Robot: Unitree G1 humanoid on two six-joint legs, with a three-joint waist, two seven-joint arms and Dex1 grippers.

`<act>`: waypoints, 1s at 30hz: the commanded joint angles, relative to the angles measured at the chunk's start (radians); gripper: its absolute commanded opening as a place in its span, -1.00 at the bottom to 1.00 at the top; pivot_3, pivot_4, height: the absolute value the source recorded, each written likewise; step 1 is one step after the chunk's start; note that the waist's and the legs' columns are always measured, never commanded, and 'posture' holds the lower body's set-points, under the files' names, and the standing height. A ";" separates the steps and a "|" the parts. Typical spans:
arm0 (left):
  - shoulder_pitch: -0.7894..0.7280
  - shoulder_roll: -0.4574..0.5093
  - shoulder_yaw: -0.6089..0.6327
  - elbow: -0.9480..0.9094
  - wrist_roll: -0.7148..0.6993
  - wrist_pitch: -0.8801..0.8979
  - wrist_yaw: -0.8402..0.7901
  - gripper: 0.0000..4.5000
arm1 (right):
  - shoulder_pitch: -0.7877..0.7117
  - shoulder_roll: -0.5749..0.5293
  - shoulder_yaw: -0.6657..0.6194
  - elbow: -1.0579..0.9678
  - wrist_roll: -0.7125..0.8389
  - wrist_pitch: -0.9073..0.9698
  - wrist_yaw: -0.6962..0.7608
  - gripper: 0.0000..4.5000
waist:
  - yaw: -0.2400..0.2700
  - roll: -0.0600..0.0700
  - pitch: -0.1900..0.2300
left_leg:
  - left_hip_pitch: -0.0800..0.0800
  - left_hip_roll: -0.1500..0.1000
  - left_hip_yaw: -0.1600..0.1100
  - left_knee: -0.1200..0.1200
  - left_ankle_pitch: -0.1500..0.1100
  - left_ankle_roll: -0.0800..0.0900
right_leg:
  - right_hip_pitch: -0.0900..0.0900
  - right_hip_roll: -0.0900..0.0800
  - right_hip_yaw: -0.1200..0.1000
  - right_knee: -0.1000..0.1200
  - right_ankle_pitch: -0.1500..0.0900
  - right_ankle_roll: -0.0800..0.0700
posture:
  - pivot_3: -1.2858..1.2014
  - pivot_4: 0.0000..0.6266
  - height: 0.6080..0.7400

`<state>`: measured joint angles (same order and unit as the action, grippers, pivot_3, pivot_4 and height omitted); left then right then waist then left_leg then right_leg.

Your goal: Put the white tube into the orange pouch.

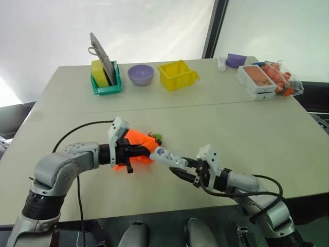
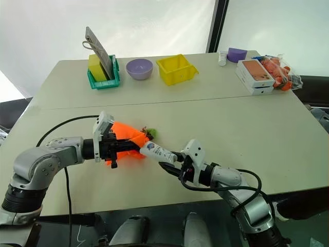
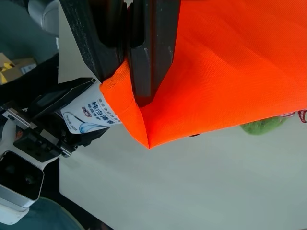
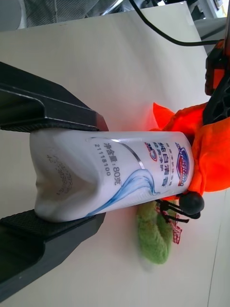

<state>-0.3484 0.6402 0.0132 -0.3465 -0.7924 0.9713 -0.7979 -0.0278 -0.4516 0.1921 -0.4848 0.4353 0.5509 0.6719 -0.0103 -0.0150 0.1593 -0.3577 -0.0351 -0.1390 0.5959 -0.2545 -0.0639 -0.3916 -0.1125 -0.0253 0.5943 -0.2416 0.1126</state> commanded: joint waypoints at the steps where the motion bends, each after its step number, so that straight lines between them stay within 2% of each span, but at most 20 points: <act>1: -0.007 -0.004 0.000 -0.026 0.006 -0.018 0.007 -1.00 | -0.030 0.050 0.009 -0.023 0.006 -0.019 -0.031 -0.26 | 0.000 0.000 0.000 | 0.000 0.000 0.000 0.000 0.000 0.000 | 0.000 0.000 0.000 0.000 0.000 0.000 | 0.03 -0.52 1.00; 10: -0.012 0.002 -0.004 -0.016 0.016 -0.021 0.004 -1.00 | -0.071 0.120 0.032 0.035 -0.060 -0.014 -0.116 -0.26 | 0.000 0.000 0.000 | 0.000 0.000 0.000 0.000 0.000 0.000 | 0.000 0.000 0.000 0.000 0.000 0.000 | 0.03 -0.52 1.00; 17: -0.022 -0.012 -0.053 -0.047 0.031 -0.027 0.009 -1.00 | -0.179 0.219 0.099 0.132 -0.121 -0.008 -0.168 -0.26 | -0.002 0.000 0.000 | 0.000 0.000 0.000 0.000 0.000 0.000 | -0.001 0.000 0.000 0.000 0.000 0.000 | 0.03 -0.52 1.00; 30: -0.037 -0.013 -0.085 -0.121 0.013 -0.014 -0.003 -1.00 | -0.371 0.277 0.177 0.284 -0.192 0.040 -0.154 -0.26 | -0.004 0.001 0.000 | 0.000 0.000 0.000 0.000 0.000 0.000 | -0.001 0.000 0.000 0.001 0.000 0.000 | 0.03 -0.52 1.00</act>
<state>-0.3662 0.6280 -0.0603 -0.4057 -0.7542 0.9562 -0.7789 -0.3640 -0.1941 0.3599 -0.1897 0.2504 0.5893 0.5237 -0.0146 -0.0144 0.1596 -0.3576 -0.0351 -0.1395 0.5954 -0.2544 -0.0639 -0.3926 -0.1120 -0.0251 0.5955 -0.2411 0.1126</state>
